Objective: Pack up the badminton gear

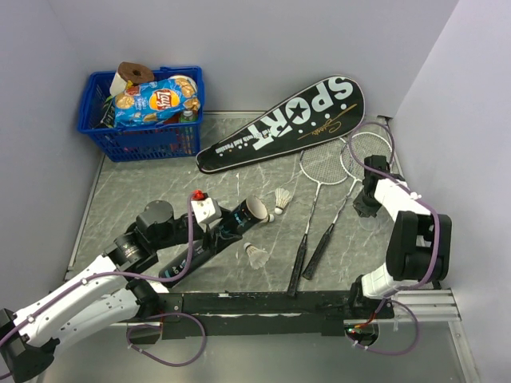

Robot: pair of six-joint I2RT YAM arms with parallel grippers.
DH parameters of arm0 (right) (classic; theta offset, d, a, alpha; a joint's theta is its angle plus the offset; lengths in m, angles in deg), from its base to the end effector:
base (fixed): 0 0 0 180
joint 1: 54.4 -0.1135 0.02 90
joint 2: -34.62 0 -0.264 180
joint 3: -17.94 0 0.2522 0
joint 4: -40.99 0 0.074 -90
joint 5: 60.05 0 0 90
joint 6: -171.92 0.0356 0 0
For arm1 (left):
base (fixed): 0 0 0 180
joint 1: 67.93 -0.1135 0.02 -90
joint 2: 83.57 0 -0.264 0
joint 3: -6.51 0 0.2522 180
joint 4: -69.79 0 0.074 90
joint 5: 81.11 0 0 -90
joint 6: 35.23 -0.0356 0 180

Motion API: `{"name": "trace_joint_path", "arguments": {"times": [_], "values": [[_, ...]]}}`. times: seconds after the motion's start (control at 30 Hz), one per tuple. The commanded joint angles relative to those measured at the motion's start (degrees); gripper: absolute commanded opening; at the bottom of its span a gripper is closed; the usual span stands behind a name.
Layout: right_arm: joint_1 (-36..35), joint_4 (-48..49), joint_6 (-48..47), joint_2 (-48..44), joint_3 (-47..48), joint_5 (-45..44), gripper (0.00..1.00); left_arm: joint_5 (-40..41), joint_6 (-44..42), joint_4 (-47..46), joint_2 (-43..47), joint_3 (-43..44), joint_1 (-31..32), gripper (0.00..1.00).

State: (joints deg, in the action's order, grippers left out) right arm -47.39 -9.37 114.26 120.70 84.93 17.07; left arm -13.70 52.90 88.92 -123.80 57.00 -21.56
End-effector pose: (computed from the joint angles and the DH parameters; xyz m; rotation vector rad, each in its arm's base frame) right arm 0.2754 -0.0419 0.1926 0.9744 2.5587 -0.1927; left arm 0.1089 -0.1341 0.3124 1.0026 1.4964 -0.9037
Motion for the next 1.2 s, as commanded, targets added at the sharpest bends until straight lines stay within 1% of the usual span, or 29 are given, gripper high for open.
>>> {"name": "trace_joint_path", "arguments": {"times": [0.0,0.03,0.13,0.27,0.33,0.4,0.53,0.57,0.6,0.63,0.67,0.77,0.8,0.87,0.9,1.17], "values": [[0.2,2.0,0.4,1.8,2.0,-1.4,0.25,0.4,0.6,-2.6,0.4,0.8,0.4,0.01],[0.2,2.1,0.3,2.0,2.0,-1.2,0.36,0.6,0.4,-2.5,0.2,0.9,0.4,0.01],[0.2,1.8,-0.4,1.6,2.2,-1.1,0.49,1.1,0.1,-2.5,0.4,0.8,0.4,0.01],[0.1,0.7,-1.5,-1.3,3.5,0.1,0.51,0.9,0.1,-2.6,0.4,0.5,0.4,0.01],[-0.2,0.4,-2.9,-4.3,4.6,1.6,0.52,0.7,0.1,-2.6,0.3,0.5,0.5,0.01],[-0.8,0.5,-4.5,-7.4,5.5,5.5,0.52,0.1,0.0,-2.6,0.2,0.5,0.4,0.01],[-4.0,2.0,-7.5,-10.1,7.7,12.7,0.53,-0.4,0.0,-2.5,-0.2,0.5,0.5,0.01],[-6.2,2.7,-8.2,-10.6,7.9,14.4,0.53,-0.5,0.0,-2.6,-0.1,0.6,0.5,0.01],[-6.7,3.5,-9.0,-10.7,8.5,15.6,0.53,-0.6,-0.1,-2.3,-0.1,0.8,0.5,0.01],[-9.1,3.6,-10.4,-10.4,10.7,15.7,0.55,-0.4,-0.2,-2.2,-0.1,0.7,0.5,0.01],[-11.7,3.2,-11.3,-9.8,12.3,15.9,0.56,-0.4,-0.3,-2.1,-0.2,0.7,0.5,0.01],[-14.3,1.1,-13.8,-5.9,19.2,18.7,0.58,-0.3,-0.5,-2.0,-0.1,0.5,0.5,0.01],[-15.2,1.1,-14.3,-3.8,20.6,22.9,0.58,-0.5,-0.5,-2.0,-0.2,0.6,0.5,0.01],[-15.7,1.4,-16.2,-0.5,23.9,27.3,0.59,-0.9,-0.6,-2.1,-0.3,0.5,0.4,0.01],[-16.3,1.7,-17.2,0.7,25.6,31.4,0.60,-0.8,-0.5,-2.2,-0.4,0.5,0.5,0.01],[-17.6,2.3,-20.2,13.3,33.1,48.6,0.67,-1.7,-0.3,-2.6,-0.9,0.4,0.4,0.01]]}}
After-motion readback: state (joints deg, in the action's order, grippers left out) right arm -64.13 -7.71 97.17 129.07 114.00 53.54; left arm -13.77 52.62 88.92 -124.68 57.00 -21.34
